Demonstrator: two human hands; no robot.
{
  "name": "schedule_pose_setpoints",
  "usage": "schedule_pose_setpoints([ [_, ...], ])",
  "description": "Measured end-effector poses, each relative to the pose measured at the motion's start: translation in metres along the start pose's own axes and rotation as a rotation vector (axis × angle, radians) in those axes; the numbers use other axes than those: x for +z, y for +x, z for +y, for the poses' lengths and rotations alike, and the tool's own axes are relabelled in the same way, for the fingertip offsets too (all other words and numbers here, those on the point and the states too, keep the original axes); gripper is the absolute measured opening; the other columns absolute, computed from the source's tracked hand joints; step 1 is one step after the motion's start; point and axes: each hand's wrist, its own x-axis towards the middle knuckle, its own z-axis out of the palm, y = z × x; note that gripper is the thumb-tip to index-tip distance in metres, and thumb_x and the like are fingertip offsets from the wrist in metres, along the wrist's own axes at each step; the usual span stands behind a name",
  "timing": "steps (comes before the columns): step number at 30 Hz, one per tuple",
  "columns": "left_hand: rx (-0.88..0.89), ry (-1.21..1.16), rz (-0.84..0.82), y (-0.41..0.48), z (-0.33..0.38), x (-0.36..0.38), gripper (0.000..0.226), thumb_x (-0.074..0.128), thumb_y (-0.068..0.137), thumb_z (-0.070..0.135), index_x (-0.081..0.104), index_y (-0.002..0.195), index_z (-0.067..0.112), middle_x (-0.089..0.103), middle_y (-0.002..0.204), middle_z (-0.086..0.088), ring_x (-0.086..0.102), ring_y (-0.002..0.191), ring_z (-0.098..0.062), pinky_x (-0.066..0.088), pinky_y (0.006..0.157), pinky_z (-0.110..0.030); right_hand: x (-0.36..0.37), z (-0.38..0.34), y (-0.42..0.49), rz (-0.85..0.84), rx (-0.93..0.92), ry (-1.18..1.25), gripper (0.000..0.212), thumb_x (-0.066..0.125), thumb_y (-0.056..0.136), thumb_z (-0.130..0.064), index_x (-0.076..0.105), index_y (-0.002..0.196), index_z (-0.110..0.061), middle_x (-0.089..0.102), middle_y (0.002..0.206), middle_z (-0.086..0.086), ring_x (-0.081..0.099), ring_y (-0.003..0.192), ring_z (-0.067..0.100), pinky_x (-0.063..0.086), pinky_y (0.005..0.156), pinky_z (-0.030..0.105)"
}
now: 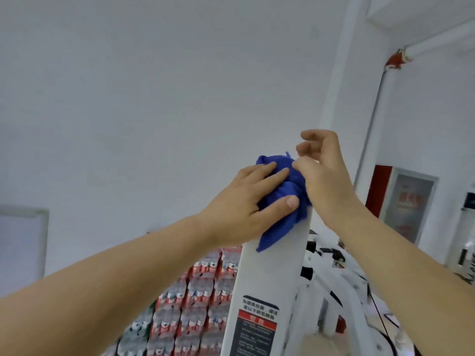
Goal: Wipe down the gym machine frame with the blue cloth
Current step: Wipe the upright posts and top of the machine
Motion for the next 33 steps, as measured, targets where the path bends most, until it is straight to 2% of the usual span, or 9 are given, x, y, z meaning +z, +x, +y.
schedule_pose_setpoints([
  [2,-0.088,-0.071,0.101,-0.011,0.0,0.017,0.078,0.043,0.087,0.075,0.038,0.154,0.035,0.03,0.161,0.016,0.02,0.149,-0.003,0.021,0.122,-0.028,-0.005,0.011,-0.005,0.051,-0.115,-0.273,0.035,0.052,0.092,-0.006,0.057,0.118,-0.029,0.062,0.115,-0.012,0.057,0.111,0.001,0.045,0.09,0.021],
  [6,-0.128,-0.264,0.31,-0.058,-0.005,0.06,0.06,0.054,0.098,0.047,0.037,0.154,0.034,0.039,0.155,0.013,0.036,0.145,-0.008,0.038,0.116,-0.037,-0.017,0.036,-0.019,-0.022,-0.149,-0.466,0.025,0.054,0.097,-0.01,0.064,0.115,-0.024,0.064,0.119,-0.017,0.056,0.116,-0.002,0.045,0.1,0.019],
  [11,-0.136,-0.251,0.241,-0.119,-0.011,0.082,0.061,0.044,0.103,0.042,0.021,0.159,0.037,0.036,0.153,0.019,0.039,0.141,-0.01,0.039,0.113,-0.03,-0.009,0.037,-0.058,0.033,-0.383,-0.7,0.027,0.061,0.095,-0.017,0.064,0.122,-0.015,0.054,0.14,-0.003,0.047,0.134,0.01,0.029,0.102,0.002],
  [16,-0.129,-0.402,0.132,-0.149,-0.034,0.086,0.069,0.047,0.101,0.031,0.013,0.158,0.048,0.045,0.138,0.03,0.05,0.127,-0.007,0.04,0.105,-0.024,0.019,0.051,-0.125,0.152,-0.289,-0.83,0.04,0.067,0.096,-0.023,0.061,0.133,-0.01,0.047,0.15,0.006,0.04,0.143,0.019,0.022,0.115,0.01],
  [19,-0.086,-0.429,0.122,-0.154,-0.046,0.092,0.066,0.045,0.101,0.03,0.016,0.159,0.045,0.047,0.128,0.019,0.052,0.116,-0.012,0.041,0.099,-0.021,0.048,0.069,-0.157,0.178,-0.313,-0.987,0.051,0.067,0.098,-0.021,0.054,0.141,0.002,0.04,0.158,0.015,0.029,0.152,0.029,0.022,0.125,0.031],
  [22,-0.068,-0.495,0.081,-0.169,-0.058,0.105,0.063,0.043,0.1,0.034,0.023,0.159,0.04,0.045,0.129,0.014,0.052,0.116,-0.012,0.045,0.096,-0.024,0.075,0.079,-0.169,0.197,-0.345,-1.065,0.052,0.066,0.099,-0.018,0.05,0.144,0.005,0.04,0.158,0.017,0.028,0.153,0.031,0.033,0.122,0.047],
  [25,-0.151,-0.585,-0.015,-0.198,-0.062,0.129,0.06,0.039,0.103,0.046,0.016,0.159,0.046,0.037,0.143,0.019,0.043,0.131,-0.01,0.044,0.106,-0.032,0.093,0.08,-0.167,0.315,-0.289,-1.017,0.055,0.067,0.098,-0.025,0.052,0.141,0.007,0.043,0.156,0.016,0.032,0.151,0.029,0.032,0.123,0.044],
  [28,-0.171,-0.692,-0.046,-0.201,-0.06,0.137,0.061,0.038,0.106,0.046,0.008,0.159,0.047,0.014,0.164,0.022,0.017,0.152,-0.003,0.028,0.122,-0.039,0.102,0.085,-0.165,0.374,-0.292,-1.018,0.055,0.064,0.099,-0.027,0.051,0.14,0.008,0.044,0.154,0.019,0.033,0.15,0.033,0.032,0.122,0.047],
  [33,-0.224,-0.858,-0.03,-0.17,-0.062,0.12,0.057,0.046,0.106,0.024,0.026,0.159,0.035,0.03,0.154,0.008,0.043,0.135,-0.004,0.042,0.107,-0.022,0.096,0.094,-0.167,0.366,-0.37,-1.076,0.048,0.067,0.099,-0.019,0.056,0.139,0.005,0.046,0.15,0.025,0.037,0.147,0.039,0.035,0.117,0.056],
])
